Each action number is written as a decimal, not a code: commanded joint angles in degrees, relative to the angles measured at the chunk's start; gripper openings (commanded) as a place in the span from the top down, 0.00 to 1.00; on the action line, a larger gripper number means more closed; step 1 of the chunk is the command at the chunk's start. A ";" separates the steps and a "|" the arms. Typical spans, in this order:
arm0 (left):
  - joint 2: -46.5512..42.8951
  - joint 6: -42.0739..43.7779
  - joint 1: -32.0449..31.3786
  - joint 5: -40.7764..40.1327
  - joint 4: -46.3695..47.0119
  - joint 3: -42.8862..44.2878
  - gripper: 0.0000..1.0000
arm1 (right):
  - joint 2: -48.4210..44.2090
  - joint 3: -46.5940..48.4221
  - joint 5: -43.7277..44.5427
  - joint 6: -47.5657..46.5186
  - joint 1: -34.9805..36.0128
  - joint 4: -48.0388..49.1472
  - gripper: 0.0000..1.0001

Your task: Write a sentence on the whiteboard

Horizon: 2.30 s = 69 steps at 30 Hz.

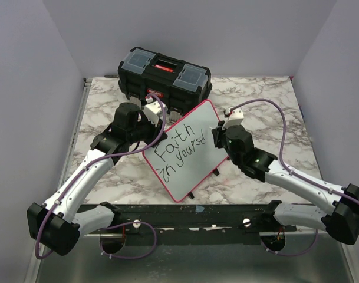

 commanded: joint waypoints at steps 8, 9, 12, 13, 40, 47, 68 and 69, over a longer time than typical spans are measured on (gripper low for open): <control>-0.42 3.22 -0.24 -0.52 0.65 0.41 1.00 | 2.93 2.21 -0.45 -1.28 -1.08 2.12 0.99; -0.42 3.20 -0.28 -0.53 0.58 0.39 1.00 | 3.16 2.16 -0.87 -1.23 -1.08 2.12 0.99; -0.46 3.20 -0.28 -0.53 0.62 0.37 1.00 | 3.34 2.11 -2.09 -1.19 -1.08 2.14 0.99; -0.51 3.20 -0.25 -0.53 0.59 0.41 1.00 | 3.23 2.02 -2.49 -1.07 -1.04 2.21 0.99; -0.86 3.20 -0.28 -0.71 0.66 0.32 1.00 | 1.10 -2.59 -7.29 2.41 -1.08 -0.31 0.99; -0.94 3.20 -0.29 -0.71 0.64 0.30 1.00 | 0.31 -3.98 -6.05 3.41 -1.08 -2.22 0.99; -1.25 3.20 -0.29 -0.80 0.67 0.21 1.00 | -4.46 -7.82 -10.94 8.82 -1.07 -7.63 0.99; -1.19 3.20 -0.29 -0.80 0.69 0.21 1.00 | -4.54 -7.80 -11.41 8.91 -1.06 -7.49 0.99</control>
